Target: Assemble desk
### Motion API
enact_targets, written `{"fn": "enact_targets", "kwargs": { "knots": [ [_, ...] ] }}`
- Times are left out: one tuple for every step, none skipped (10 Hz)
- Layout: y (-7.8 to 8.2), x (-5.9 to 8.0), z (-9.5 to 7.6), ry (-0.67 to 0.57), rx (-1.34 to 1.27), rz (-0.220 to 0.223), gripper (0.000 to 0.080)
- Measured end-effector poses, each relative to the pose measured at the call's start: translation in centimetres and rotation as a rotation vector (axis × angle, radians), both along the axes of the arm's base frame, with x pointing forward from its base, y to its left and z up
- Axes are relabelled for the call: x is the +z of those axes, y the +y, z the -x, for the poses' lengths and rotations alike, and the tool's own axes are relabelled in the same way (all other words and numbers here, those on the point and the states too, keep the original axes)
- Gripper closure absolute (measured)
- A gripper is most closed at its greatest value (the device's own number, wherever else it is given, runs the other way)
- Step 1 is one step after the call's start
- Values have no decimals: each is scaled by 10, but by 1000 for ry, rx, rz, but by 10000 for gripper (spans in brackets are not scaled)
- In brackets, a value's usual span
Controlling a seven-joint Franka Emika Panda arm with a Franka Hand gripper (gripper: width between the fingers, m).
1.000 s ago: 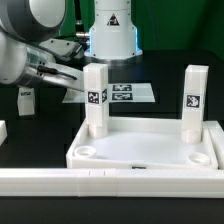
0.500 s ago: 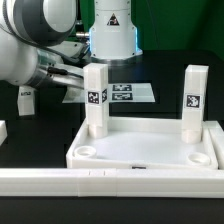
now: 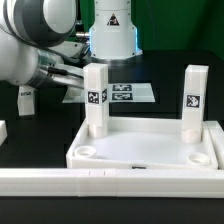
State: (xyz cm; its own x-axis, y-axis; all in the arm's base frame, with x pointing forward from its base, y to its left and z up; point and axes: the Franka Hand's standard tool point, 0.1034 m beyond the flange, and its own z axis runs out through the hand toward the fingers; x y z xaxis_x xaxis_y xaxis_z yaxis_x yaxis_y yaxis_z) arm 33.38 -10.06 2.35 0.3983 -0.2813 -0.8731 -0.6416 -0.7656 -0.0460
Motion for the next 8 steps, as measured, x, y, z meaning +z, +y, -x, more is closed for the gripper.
{"fn": "enact_targets", "kwargs": {
  "knots": [
    [-1,1,0,-10,11,-14,150],
    [-2,3,-4,-36,40,-36,150],
    [-3,6,-10,-70,83,-51,150],
    [-1,10,-15,-88,98,-50,150],
    [1,13,-19,-101,105,-47,150],
    [0,11,-17,-95,102,-47,150],
    [0,10,-16,-92,101,-48,150],
    [-1,10,-17,-101,112,-54,150]
  ]
}}
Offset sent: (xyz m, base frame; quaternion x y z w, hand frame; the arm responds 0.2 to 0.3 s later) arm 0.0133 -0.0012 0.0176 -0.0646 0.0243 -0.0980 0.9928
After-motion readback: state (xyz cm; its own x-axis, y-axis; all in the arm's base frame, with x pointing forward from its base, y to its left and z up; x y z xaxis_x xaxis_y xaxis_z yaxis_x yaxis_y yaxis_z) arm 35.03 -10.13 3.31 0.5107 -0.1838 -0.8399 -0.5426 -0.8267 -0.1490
